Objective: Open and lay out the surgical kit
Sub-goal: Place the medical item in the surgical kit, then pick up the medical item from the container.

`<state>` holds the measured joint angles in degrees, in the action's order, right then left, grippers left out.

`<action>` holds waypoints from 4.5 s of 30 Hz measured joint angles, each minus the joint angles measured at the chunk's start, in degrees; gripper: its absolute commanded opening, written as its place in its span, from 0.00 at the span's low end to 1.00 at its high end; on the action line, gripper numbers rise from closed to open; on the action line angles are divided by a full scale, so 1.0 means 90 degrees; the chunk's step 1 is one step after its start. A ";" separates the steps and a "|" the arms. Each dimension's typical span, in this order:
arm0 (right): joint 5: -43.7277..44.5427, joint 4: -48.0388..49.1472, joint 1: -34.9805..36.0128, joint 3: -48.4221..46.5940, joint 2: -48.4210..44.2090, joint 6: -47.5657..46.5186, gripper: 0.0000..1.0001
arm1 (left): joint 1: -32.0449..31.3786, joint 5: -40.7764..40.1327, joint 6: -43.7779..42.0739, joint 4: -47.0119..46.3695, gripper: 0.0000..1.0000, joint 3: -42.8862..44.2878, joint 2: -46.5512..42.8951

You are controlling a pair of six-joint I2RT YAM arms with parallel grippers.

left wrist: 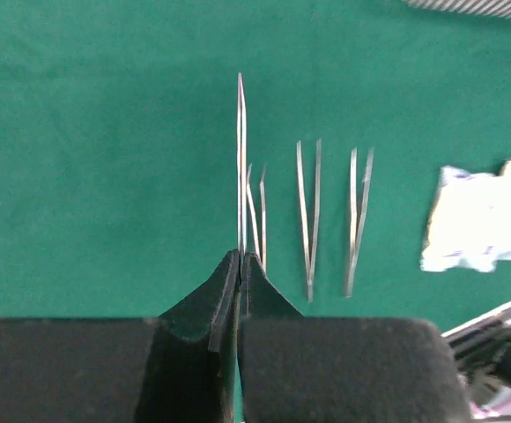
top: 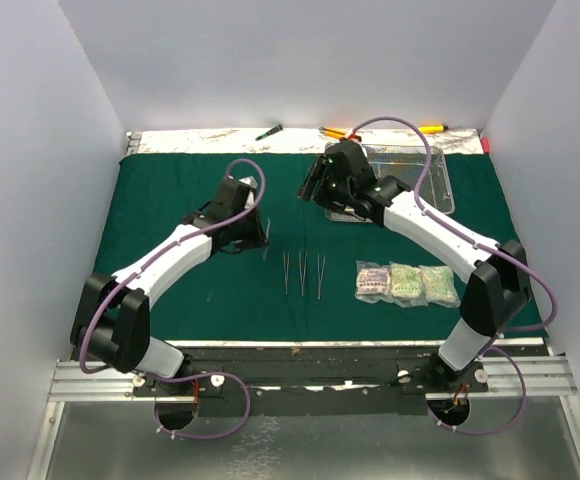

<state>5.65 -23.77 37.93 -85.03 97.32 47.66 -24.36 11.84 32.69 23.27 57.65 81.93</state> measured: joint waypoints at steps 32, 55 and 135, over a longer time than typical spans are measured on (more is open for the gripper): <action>0.1489 -0.1479 -0.0049 0.1477 -0.1207 0.0284 0.64 | -0.1603 -0.2426 0.0342 -0.0039 0.00 -0.0833 0.0933; 0.1564 -0.1780 -0.0049 0.1523 -0.1207 0.0418 0.64 | -0.1724 -0.2431 0.0755 -0.0274 0.46 -0.1042 0.0831; 0.0561 -0.1540 -0.2839 -0.2509 0.3313 -0.1392 0.01 | 0.0117 -0.1421 -0.0959 0.1064 0.51 0.3378 0.2487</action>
<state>10.70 -37.63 12.38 -107.61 127.13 35.14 -23.31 -0.95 24.05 32.84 88.05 104.31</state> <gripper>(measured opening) 0.033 0.506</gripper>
